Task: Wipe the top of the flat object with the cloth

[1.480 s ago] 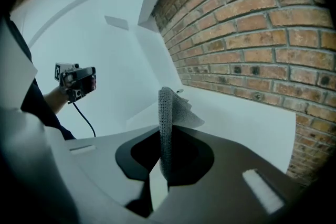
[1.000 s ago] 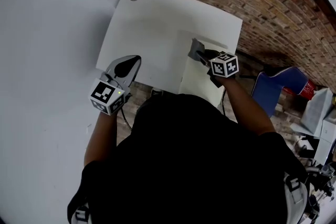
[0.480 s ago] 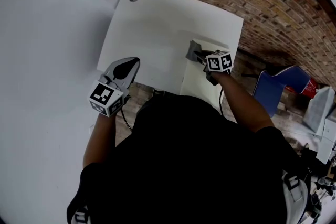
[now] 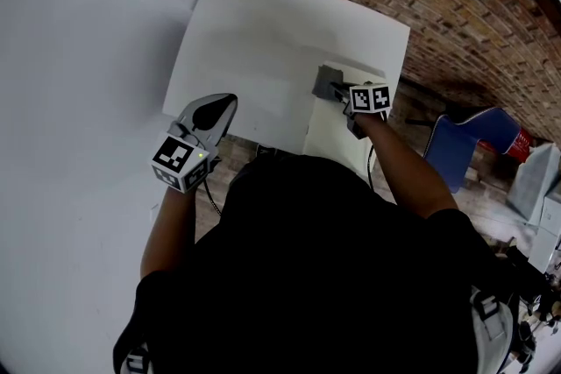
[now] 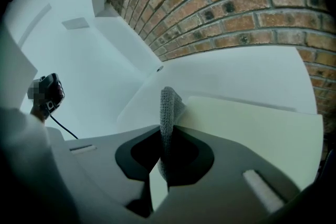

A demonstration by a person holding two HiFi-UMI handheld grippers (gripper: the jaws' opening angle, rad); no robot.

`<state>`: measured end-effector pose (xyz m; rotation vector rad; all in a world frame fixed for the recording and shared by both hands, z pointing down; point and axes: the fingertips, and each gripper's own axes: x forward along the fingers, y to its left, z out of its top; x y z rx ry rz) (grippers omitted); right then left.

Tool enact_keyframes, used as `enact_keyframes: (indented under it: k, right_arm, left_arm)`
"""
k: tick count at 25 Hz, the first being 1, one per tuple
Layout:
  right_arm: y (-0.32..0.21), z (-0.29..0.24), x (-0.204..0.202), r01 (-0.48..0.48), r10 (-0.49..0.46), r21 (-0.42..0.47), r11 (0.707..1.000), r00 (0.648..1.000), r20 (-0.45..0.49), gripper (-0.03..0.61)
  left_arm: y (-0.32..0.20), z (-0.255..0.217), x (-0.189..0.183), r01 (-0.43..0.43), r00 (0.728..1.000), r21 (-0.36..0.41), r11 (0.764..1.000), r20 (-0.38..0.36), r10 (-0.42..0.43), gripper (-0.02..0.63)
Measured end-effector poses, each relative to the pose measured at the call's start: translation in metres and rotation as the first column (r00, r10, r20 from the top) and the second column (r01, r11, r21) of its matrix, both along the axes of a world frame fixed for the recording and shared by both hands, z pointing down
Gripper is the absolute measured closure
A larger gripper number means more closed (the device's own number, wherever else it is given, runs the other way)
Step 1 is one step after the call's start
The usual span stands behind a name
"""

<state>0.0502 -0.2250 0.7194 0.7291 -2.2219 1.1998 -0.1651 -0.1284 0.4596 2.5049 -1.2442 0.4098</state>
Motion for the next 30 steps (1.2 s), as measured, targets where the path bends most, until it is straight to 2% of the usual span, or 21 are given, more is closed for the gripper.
enact_keyframes:
  k: [10,30]
  right_arm:
    - [-0.011,0.018,0.017,-0.114,0.114,-0.032,0.993,0.993,-0.022,0.569]
    - [-0.008,0.020,0.055,-0.205,0.203,-0.028,0.978,0.977,-0.060,0.569]
  left_arm:
    - [0.008,0.004,-0.006,0.017,1.000,-0.026,1.000,0.003,-0.017,0.614]
    - [-0.001,0.005,0.021,-0.064,0.998,-0.026,0.998,-0.017,0.063,0.614]
